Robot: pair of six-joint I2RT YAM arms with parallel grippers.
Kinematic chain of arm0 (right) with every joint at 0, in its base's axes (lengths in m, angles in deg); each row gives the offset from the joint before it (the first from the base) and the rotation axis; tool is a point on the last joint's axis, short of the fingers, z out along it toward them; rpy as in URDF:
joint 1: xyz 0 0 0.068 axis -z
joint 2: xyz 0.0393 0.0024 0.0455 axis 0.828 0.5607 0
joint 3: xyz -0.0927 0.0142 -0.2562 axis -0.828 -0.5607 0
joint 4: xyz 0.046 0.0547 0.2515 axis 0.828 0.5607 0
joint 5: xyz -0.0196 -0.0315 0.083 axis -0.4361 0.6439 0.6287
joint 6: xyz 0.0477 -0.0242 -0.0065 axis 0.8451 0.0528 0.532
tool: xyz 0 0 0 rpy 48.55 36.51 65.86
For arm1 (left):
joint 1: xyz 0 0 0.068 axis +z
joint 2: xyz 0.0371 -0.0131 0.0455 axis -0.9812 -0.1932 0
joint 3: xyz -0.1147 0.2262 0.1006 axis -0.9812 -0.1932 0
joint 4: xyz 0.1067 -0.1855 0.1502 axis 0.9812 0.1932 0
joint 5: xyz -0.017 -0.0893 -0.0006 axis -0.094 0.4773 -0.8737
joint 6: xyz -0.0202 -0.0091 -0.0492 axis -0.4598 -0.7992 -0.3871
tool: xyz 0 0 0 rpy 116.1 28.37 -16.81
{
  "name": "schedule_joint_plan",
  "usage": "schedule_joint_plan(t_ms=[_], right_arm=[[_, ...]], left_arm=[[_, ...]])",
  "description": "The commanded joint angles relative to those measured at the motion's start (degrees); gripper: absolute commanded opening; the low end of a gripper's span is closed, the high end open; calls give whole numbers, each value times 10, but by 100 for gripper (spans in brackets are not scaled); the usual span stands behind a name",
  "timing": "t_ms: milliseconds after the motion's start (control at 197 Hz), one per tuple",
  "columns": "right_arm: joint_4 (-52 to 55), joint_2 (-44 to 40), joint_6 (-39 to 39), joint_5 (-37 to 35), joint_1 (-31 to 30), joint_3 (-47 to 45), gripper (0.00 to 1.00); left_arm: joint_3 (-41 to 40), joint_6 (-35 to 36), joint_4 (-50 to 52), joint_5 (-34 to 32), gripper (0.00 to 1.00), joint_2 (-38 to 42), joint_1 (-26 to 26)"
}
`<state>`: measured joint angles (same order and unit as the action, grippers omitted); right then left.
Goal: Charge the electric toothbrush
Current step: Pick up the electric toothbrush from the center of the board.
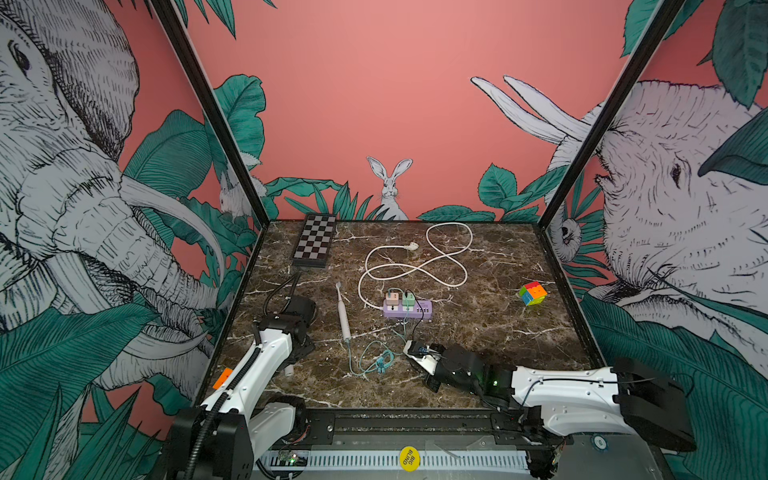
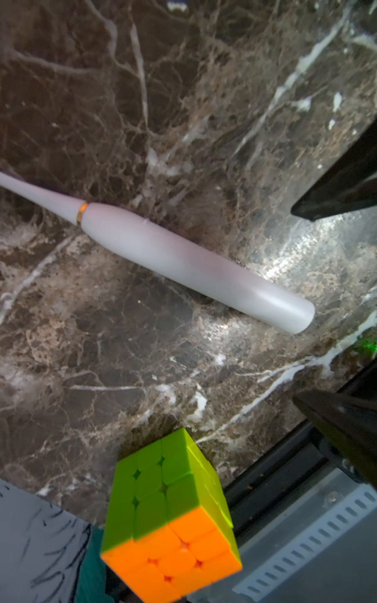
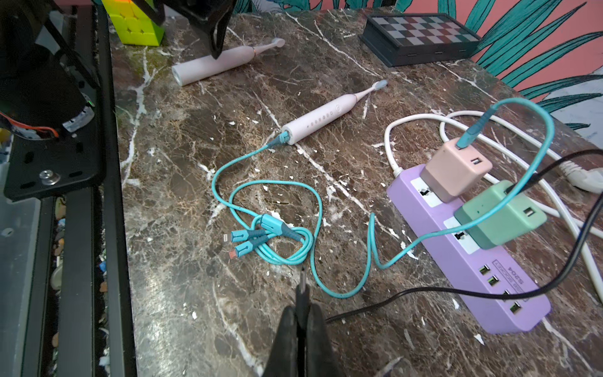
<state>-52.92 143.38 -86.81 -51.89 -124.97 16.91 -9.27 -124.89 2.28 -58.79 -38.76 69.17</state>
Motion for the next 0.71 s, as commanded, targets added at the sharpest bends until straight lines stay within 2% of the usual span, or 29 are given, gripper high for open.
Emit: schedule_joint_plan(t_ms=[0,193,431,599,705], right_arm=[[-35,-15,18,20,7,-3,0],[-44,-27,26,23,14,-16,0],[-43,-39,32,24,18,-23,0],[-44,-45,32,21,19,-27,0],[-45,-45,33,23,19,-27,0]], left_arm=[[-12,49,-45,-1,71,-9,3],[-9,45,-50,23,69,-82,3],[2,56,-87,66,58,-150,3],[5,54,-100,72,57,-159,3],[9,53,-98,68,53,-164,3]])
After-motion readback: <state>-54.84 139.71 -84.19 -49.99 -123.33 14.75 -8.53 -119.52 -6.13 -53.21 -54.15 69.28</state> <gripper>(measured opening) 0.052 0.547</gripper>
